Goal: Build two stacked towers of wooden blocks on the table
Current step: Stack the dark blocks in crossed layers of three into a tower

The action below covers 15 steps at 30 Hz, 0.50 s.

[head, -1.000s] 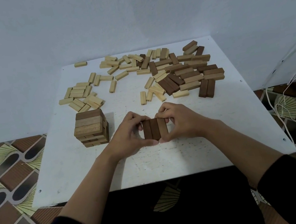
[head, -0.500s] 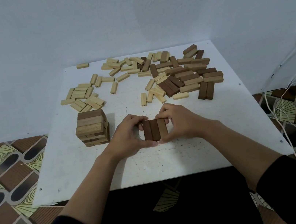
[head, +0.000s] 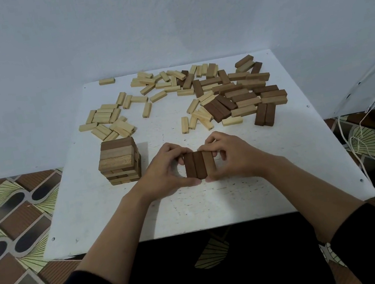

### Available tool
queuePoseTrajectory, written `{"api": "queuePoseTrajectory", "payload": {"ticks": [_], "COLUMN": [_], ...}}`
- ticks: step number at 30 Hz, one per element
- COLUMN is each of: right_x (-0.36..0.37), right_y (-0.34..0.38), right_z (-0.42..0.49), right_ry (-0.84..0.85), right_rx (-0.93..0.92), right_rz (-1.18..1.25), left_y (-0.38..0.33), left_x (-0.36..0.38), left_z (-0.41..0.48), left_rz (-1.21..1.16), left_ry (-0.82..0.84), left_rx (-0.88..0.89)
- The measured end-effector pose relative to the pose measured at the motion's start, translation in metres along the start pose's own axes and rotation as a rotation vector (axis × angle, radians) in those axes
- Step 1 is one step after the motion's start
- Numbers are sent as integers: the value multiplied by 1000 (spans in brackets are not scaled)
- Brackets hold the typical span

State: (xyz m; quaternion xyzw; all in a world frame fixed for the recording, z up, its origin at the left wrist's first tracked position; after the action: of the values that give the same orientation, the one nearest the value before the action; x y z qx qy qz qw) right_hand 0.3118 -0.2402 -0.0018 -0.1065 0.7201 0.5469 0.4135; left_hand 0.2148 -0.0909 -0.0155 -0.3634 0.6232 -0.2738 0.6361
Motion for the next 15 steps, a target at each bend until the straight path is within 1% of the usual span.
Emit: {"api": "queuePoseTrajectory", "payload": {"ticks": [4,11,15], "right_x": [1,1,-6], "right_y": [-1,6,11], "right_z": [4,-4,-15], "right_ry": [20,-29,-47], "right_rx": [9,-14,-32], "right_rz": [-10,1,25], "left_y": [-1,-11,-25], "left_x": [2,3,4], "left_z": [-1,-6,-17], "left_rz": [-32,-12,7], "left_ry": [10,19,-30], "left_rx": [0,9,62]}}
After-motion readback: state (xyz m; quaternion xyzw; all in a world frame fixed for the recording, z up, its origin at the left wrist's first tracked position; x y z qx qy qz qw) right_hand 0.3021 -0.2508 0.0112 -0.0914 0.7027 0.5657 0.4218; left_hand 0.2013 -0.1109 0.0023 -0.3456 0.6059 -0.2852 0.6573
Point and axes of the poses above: each hand's wrist, its own z-axis towards the middle knuckle, its own x-axis out of the palm, y = z × x, the point moved 6 cm from there along z, towards the middle knuckle, and after that the axes turned 1 degree about x, right-handed, at the moved point
